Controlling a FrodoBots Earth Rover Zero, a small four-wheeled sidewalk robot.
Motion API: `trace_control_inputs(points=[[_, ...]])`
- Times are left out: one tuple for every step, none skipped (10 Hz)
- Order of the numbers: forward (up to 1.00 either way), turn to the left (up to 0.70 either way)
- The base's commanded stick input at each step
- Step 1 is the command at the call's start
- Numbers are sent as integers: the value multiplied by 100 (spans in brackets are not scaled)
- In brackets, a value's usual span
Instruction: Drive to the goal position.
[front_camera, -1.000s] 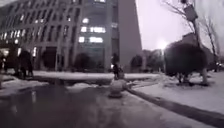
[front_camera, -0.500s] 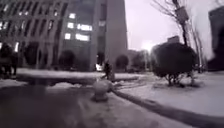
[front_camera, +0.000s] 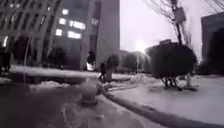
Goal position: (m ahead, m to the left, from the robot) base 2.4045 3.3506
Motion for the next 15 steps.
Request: trace_control_inputs(points=[[0, -45], [0, -45], [0, -45], [0, -45], [0, -12], [0, 0], [0, 0], [0, 0], [0, 0], [0, 0], [0, 0], [0, 0], [0, 0], [0, 0], [0, -37]])
